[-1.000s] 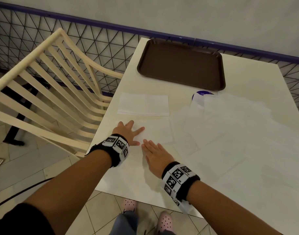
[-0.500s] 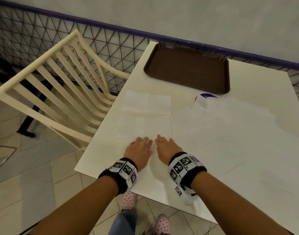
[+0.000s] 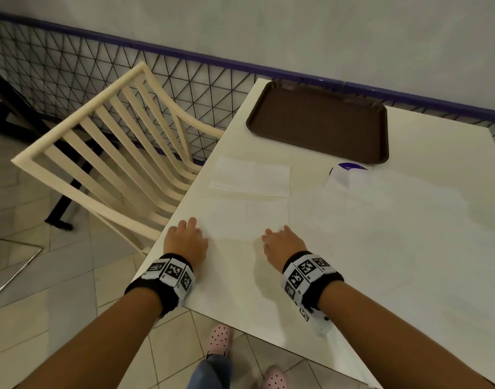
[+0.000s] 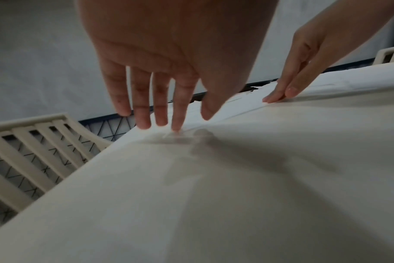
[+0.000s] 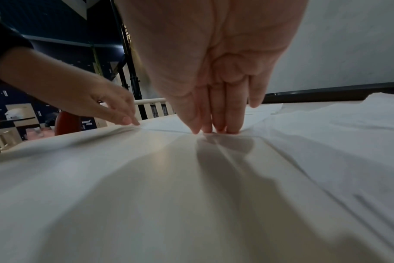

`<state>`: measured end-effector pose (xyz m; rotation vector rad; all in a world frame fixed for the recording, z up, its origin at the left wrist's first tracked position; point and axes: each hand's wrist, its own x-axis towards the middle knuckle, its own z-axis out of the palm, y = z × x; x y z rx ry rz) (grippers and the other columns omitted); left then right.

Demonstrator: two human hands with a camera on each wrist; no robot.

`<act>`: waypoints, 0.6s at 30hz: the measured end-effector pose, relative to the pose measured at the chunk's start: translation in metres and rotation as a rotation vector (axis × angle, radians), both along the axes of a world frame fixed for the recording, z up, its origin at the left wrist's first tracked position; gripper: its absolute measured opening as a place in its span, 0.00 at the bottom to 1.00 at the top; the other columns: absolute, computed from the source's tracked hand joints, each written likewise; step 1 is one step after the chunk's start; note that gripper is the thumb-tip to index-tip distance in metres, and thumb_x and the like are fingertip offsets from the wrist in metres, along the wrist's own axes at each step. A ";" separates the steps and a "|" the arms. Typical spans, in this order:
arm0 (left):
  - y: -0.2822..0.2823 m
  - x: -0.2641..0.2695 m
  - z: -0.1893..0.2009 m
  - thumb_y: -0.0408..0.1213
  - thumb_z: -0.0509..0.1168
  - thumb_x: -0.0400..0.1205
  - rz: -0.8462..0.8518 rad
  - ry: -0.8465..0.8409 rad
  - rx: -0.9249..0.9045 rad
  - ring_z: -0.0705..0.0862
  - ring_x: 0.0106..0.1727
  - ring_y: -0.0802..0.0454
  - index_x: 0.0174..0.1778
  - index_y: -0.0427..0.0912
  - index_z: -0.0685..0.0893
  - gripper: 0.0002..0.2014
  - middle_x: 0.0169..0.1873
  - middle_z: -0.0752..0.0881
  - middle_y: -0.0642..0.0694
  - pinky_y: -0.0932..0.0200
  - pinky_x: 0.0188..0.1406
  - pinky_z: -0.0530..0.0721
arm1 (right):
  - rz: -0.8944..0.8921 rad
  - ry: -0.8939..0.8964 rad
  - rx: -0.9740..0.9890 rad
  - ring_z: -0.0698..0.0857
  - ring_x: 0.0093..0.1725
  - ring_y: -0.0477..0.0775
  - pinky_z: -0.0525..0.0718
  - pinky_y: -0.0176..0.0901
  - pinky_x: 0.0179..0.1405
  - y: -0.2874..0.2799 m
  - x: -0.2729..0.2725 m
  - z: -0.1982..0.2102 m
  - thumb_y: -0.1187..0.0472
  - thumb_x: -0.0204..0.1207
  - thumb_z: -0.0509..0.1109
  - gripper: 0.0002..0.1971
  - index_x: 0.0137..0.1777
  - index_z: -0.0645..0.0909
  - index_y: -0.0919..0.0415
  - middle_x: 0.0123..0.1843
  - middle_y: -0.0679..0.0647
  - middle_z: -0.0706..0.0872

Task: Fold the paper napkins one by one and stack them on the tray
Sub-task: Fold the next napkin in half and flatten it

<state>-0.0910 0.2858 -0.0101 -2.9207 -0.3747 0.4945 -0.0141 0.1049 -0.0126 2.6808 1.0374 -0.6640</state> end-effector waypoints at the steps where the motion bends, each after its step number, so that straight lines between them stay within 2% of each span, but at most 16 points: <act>1: 0.000 0.005 0.001 0.47 0.50 0.86 -0.051 -0.012 -0.024 0.70 0.69 0.46 0.71 0.39 0.71 0.21 0.72 0.67 0.44 0.55 0.66 0.70 | -0.006 -0.010 0.005 0.73 0.72 0.58 0.53 0.48 0.81 0.001 0.002 0.001 0.62 0.86 0.47 0.20 0.74 0.68 0.64 0.73 0.57 0.73; 4: -0.003 0.021 -0.004 0.45 0.55 0.85 -0.233 0.041 -0.218 0.59 0.79 0.47 0.80 0.43 0.58 0.28 0.80 0.55 0.47 0.55 0.74 0.66 | -0.050 -0.023 0.073 0.74 0.71 0.58 0.53 0.44 0.81 0.002 0.005 0.001 0.61 0.85 0.50 0.18 0.71 0.72 0.65 0.69 0.58 0.79; 6: -0.005 0.031 -0.008 0.44 0.54 0.85 -0.307 0.111 -0.269 0.52 0.82 0.49 0.82 0.45 0.52 0.29 0.82 0.50 0.49 0.55 0.77 0.61 | -0.067 -0.018 0.127 0.73 0.72 0.59 0.53 0.44 0.81 0.004 0.006 -0.002 0.58 0.85 0.53 0.20 0.74 0.69 0.64 0.71 0.59 0.77; 9: -0.007 0.042 -0.011 0.43 0.54 0.85 -0.371 0.125 -0.211 0.55 0.80 0.46 0.82 0.47 0.51 0.30 0.81 0.52 0.46 0.52 0.72 0.68 | -0.061 -0.008 0.146 0.74 0.71 0.60 0.59 0.46 0.78 0.008 0.007 -0.002 0.56 0.84 0.55 0.23 0.76 0.63 0.64 0.72 0.61 0.73; 11: -0.006 0.045 -0.012 0.40 0.53 0.85 -0.417 0.119 -0.137 0.59 0.78 0.43 0.82 0.47 0.50 0.30 0.80 0.54 0.44 0.50 0.68 0.71 | -0.052 -0.031 0.120 0.77 0.66 0.61 0.68 0.47 0.69 0.013 0.007 -0.003 0.55 0.83 0.57 0.23 0.74 0.66 0.66 0.69 0.63 0.75; 12: -0.007 0.047 -0.011 0.37 0.52 0.86 -0.440 0.123 -0.099 0.60 0.77 0.42 0.82 0.47 0.49 0.29 0.80 0.54 0.43 0.50 0.66 0.72 | -0.042 -0.068 0.104 0.81 0.60 0.61 0.74 0.46 0.63 0.015 0.007 -0.003 0.53 0.80 0.62 0.23 0.70 0.72 0.67 0.63 0.64 0.79; 13: -0.008 0.048 -0.011 0.34 0.49 0.86 -0.453 0.129 -0.063 0.61 0.76 0.41 0.82 0.46 0.48 0.28 0.80 0.54 0.41 0.49 0.65 0.73 | -0.040 -0.098 0.095 0.86 0.48 0.58 0.80 0.43 0.52 0.019 0.007 -0.004 0.48 0.71 0.71 0.24 0.60 0.81 0.66 0.53 0.62 0.85; 14: -0.010 0.050 -0.012 0.32 0.47 0.87 -0.460 0.122 -0.047 0.63 0.75 0.40 0.82 0.44 0.49 0.27 0.79 0.55 0.39 0.49 0.64 0.73 | -0.038 -0.126 0.069 0.86 0.34 0.54 0.82 0.37 0.37 0.022 0.008 -0.007 0.46 0.57 0.80 0.22 0.45 0.88 0.61 0.39 0.57 0.87; 15: -0.012 0.051 -0.008 0.30 0.46 0.87 -0.462 0.120 -0.045 0.64 0.74 0.39 0.82 0.43 0.49 0.26 0.79 0.56 0.38 0.49 0.63 0.74 | -0.073 -0.115 0.070 0.83 0.23 0.50 0.79 0.33 0.25 0.024 0.011 -0.015 0.48 0.45 0.85 0.18 0.31 0.87 0.57 0.28 0.54 0.85; 16: -0.014 0.053 -0.007 0.29 0.47 0.86 -0.466 0.130 -0.045 0.66 0.73 0.39 0.82 0.42 0.51 0.26 0.78 0.57 0.37 0.49 0.62 0.75 | -0.043 -0.122 0.081 0.80 0.18 0.50 0.75 0.32 0.20 0.024 0.016 -0.026 0.52 0.39 0.86 0.17 0.24 0.84 0.56 0.23 0.52 0.82; 17: -0.013 0.055 -0.011 0.29 0.50 0.86 -0.476 0.136 -0.044 0.69 0.70 0.39 0.81 0.41 0.55 0.26 0.76 0.61 0.36 0.51 0.59 0.77 | -0.006 -0.128 0.087 0.78 0.17 0.50 0.74 0.32 0.19 0.025 0.019 -0.036 0.56 0.38 0.86 0.16 0.21 0.82 0.57 0.22 0.51 0.81; 18: -0.011 0.059 -0.012 0.31 0.57 0.84 -0.486 0.098 -0.068 0.75 0.65 0.40 0.78 0.41 0.63 0.25 0.71 0.69 0.36 0.53 0.53 0.80 | 0.019 -0.141 0.073 0.78 0.17 0.51 0.74 0.33 0.19 0.026 0.019 -0.038 0.58 0.39 0.86 0.16 0.20 0.80 0.58 0.21 0.52 0.80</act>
